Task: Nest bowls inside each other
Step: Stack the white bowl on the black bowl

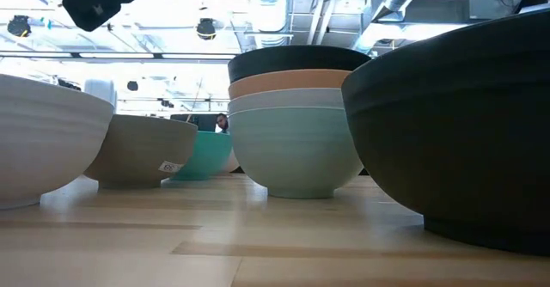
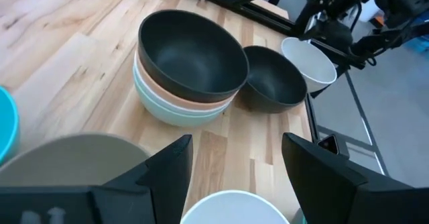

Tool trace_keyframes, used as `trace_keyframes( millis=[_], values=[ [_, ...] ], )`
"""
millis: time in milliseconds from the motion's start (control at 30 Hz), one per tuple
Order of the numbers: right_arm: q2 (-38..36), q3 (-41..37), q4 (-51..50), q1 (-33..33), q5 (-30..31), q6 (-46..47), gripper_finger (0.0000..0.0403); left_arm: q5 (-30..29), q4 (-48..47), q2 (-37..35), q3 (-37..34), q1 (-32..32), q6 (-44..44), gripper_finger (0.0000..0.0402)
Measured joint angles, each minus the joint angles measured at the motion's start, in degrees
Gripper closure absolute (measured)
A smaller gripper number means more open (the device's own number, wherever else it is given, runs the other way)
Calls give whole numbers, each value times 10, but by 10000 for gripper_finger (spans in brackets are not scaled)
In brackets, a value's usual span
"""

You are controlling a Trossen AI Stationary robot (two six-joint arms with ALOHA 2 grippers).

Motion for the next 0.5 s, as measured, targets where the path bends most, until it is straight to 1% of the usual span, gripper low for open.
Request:
trace_keyframes(
  millis=[500],
  values=[
    [0, 0, 61, 0, -17, 9, 143, 0, 2, 0, 0, 0, -1, 180]
  ],
)
